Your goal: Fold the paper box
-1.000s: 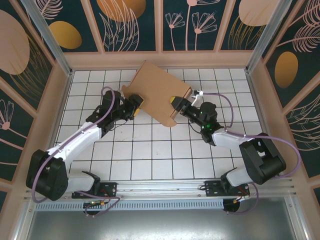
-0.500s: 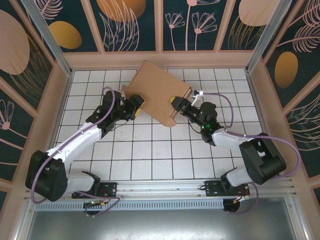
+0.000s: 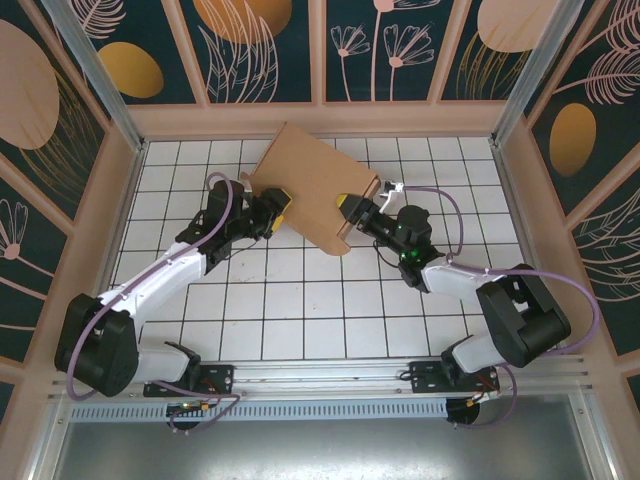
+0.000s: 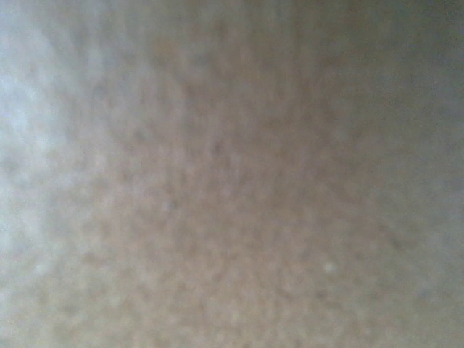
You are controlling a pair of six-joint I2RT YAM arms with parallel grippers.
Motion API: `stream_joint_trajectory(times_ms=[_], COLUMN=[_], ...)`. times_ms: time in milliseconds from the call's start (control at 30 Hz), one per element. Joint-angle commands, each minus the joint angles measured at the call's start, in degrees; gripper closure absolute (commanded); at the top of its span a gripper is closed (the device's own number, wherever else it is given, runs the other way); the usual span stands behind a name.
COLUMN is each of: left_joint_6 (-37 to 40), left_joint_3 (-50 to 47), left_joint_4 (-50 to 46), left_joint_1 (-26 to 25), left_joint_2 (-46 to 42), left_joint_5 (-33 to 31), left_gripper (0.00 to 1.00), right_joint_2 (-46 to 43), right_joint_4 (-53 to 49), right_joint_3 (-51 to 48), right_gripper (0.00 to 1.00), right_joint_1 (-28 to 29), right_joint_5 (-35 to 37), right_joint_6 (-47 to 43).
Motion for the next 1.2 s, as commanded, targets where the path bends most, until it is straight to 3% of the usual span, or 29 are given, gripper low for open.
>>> stream_joint_trajectory(times_ms=[0, 367, 733, 933, 1167], left_joint_6=[-1.0, 3.1, 6.5, 3.4, 8.5], left_joint_3=[-0.3, 2.5, 0.6, -1.6, -2.0], left_joint_4=[2.1, 10.5, 19.0, 26.4, 21.1], left_joint_1=[-0.4, -0.3, -0.4, -0.3, -0.1], left_joint_2=[1.0, 4.1, 3.7, 4.4, 1.8], left_joint_5=[0.2, -0.7, -4.3, -0.4, -0.9], left_gripper=[0.41, 0.31, 0.30, 0.30, 0.31], right_joint_2=[0.0, 9.8, 8.9, 8.6, 7.5], right_joint_4=[6.6, 26.1, 26.3, 26.7, 25.9], right_joint_3=[0.8, 2.9, 5.2, 5.7, 5.4], right_gripper=[0.45, 0.46, 0.46, 0.46, 0.46], right_joint_1=[0.7, 3.3, 4.6, 4.8, 4.0], right_joint_5=[-1.3, -9.2, -12.3, -13.3, -13.3], right_joint_6=[3.3, 23.4, 26.8, 27.5, 26.9])
